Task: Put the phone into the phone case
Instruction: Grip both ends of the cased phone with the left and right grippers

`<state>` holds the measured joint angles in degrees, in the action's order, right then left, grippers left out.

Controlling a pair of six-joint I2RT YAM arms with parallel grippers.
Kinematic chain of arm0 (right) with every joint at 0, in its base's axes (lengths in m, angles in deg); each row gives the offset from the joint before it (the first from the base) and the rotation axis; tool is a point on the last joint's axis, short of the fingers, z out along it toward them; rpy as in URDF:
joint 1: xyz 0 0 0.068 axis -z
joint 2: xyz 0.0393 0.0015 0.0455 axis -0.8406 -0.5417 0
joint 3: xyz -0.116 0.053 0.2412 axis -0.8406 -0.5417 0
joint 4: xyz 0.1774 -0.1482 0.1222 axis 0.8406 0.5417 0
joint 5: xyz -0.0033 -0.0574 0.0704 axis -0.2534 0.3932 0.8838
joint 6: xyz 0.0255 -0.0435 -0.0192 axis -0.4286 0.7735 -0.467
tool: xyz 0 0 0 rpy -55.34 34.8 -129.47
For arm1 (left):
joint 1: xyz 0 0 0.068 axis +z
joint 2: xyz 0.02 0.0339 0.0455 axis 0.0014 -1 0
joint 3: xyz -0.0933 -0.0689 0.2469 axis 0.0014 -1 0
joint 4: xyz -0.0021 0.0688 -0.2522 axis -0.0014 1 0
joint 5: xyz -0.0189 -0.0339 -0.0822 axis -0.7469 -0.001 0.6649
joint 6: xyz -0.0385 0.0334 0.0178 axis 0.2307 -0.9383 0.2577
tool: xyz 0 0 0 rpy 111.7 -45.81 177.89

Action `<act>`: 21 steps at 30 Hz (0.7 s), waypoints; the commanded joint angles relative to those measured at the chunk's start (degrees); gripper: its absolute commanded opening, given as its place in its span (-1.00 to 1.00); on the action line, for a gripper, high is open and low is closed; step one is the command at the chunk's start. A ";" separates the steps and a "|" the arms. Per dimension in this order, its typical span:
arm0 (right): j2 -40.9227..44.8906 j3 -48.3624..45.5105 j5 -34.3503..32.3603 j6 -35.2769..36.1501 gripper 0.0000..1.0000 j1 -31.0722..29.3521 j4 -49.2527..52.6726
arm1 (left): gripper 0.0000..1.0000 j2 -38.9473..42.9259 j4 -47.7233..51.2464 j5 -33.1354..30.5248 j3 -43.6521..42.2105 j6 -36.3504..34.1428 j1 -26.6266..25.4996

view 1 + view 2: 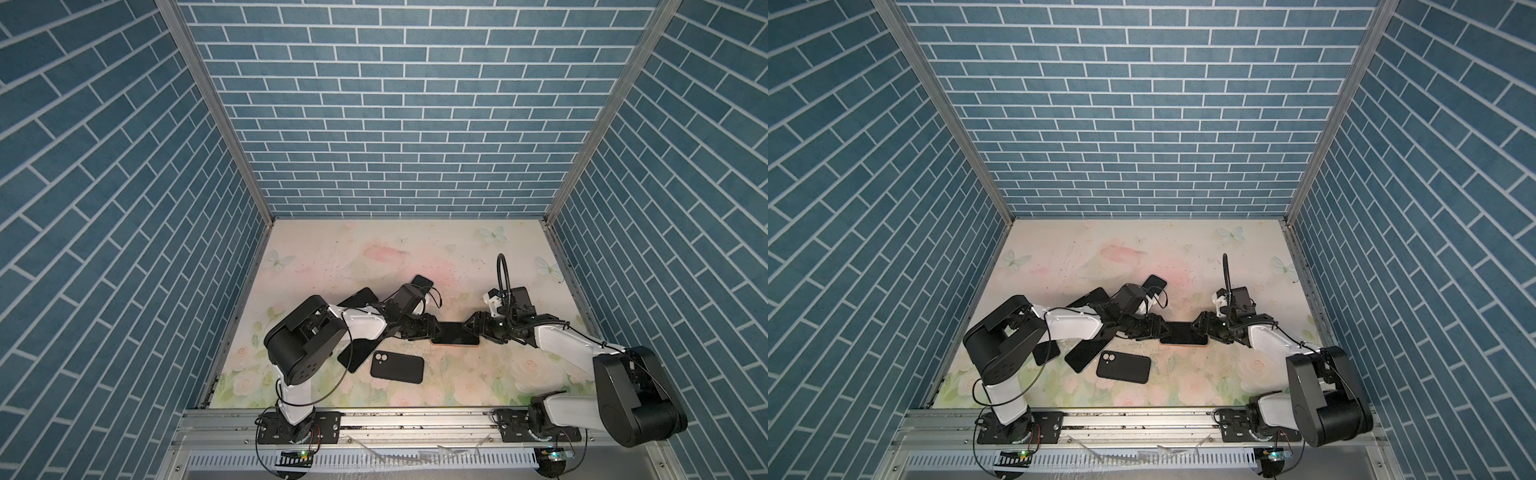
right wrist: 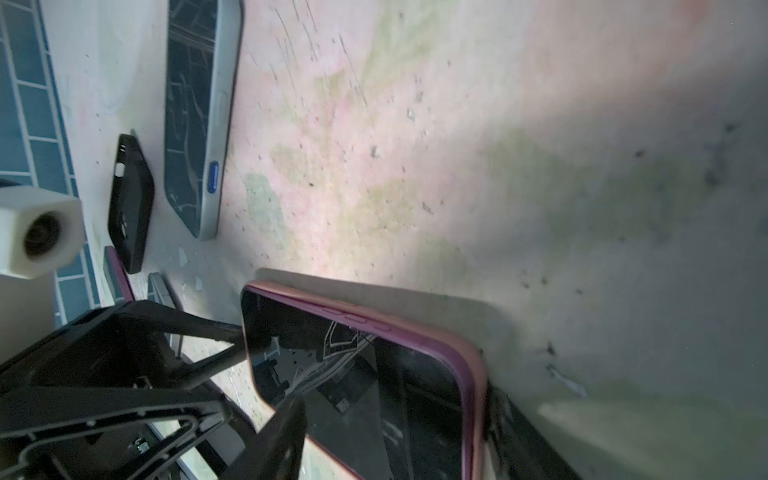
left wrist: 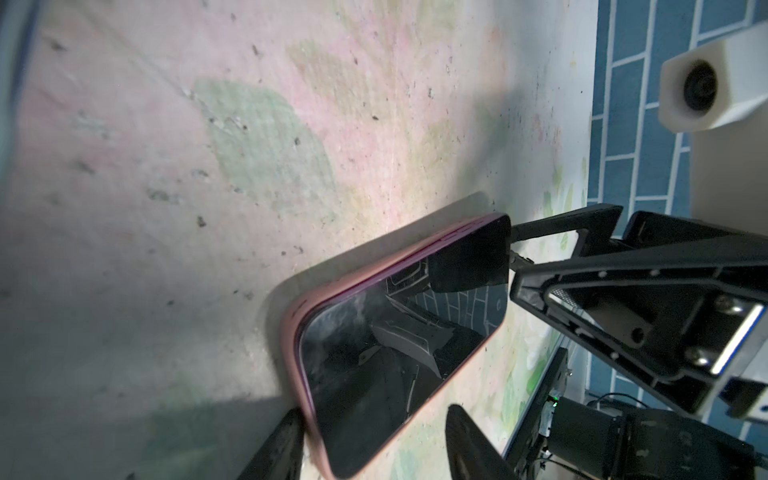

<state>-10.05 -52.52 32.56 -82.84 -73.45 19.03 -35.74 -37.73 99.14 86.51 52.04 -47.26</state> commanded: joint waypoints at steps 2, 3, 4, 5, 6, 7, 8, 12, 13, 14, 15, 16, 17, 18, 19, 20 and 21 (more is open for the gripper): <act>-1.42 -3.43 10.75 -1.71 0.32 -0.41 -5.54 | 0.13 -1.84 -6.47 2.93 -0.88 2.20 -0.37; -0.90 -3.78 12.03 -2.17 0.32 -0.31 -7.06 | 0.13 -1.76 -6.27 3.02 -1.03 2.15 -0.37; -0.46 -4.14 13.22 -2.66 0.29 -0.19 -8.49 | 0.13 -1.63 -6.14 3.06 -1.21 2.20 -0.37; 0.27 -4.46 13.96 -3.26 0.28 -0.05 -9.83 | 0.13 -1.55 -5.98 3.11 -1.36 2.13 -0.37; 1.09 -4.81 14.76 -3.89 0.26 0.16 -11.08 | 0.13 -1.58 -5.96 3.19 -1.65 2.13 -0.33; 1.94 -5.07 15.45 -4.40 0.24 0.30 -12.23 | 0.13 -1.58 -5.87 3.24 -1.88 2.20 -0.37; 3.11 -5.38 15.80 -5.04 0.22 0.47 -13.24 | 0.12 -1.58 -5.88 3.26 -2.17 2.13 -0.34; 8.01 -5.75 15.56 -5.73 0.19 1.21 -13.86 | 0.13 -1.49 -6.08 3.11 -3.21 2.15 -0.28; 8.92 -5.83 15.24 -5.74 0.19 1.44 -13.83 | 0.12 -1.49 -6.17 3.11 -3.33 2.18 -0.30; 9.84 -5.83 14.49 -5.78 0.19 1.66 -13.65 | 0.13 -1.49 -6.16 3.13 -3.49 2.14 -0.20; 10.34 -5.79 14.16 -5.74 0.19 1.83 -13.54 | 0.12 -1.53 -6.35 3.02 -3.59 2.22 -0.19; 10.40 -5.62 13.97 -5.74 0.18 1.95 -13.57 | 0.12 -1.55 -6.51 3.02 -3.56 2.31 -0.19; 10.12 -5.37 13.88 -5.82 0.16 2.01 -13.64 | 0.13 -1.57 -6.55 3.09 -3.58 2.31 -0.19; 9.52 -5.06 13.88 -6.08 0.14 2.08 -13.78 | 0.13 -1.53 -6.77 3.02 -3.69 2.44 -0.19; 8.97 -4.83 14.02 -6.16 0.12 2.10 -14.02 | 0.13 -1.51 -6.87 3.02 -3.65 2.49 -0.19; 8.12 -4.54 14.05 -6.48 0.08 2.09 -14.38 | 0.12 -1.52 -6.93 2.95 -3.60 2.55 -0.19; 7.33 -4.44 13.91 -6.75 0.03 2.10 -14.77 | 0.12 -1.52 -6.99 2.97 -3.61 2.48 -0.17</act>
<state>-1.18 -58.25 44.97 -88.26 -71.53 6.18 -36.16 -44.35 101.65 83.73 54.57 -47.17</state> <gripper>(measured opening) 0.534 0.561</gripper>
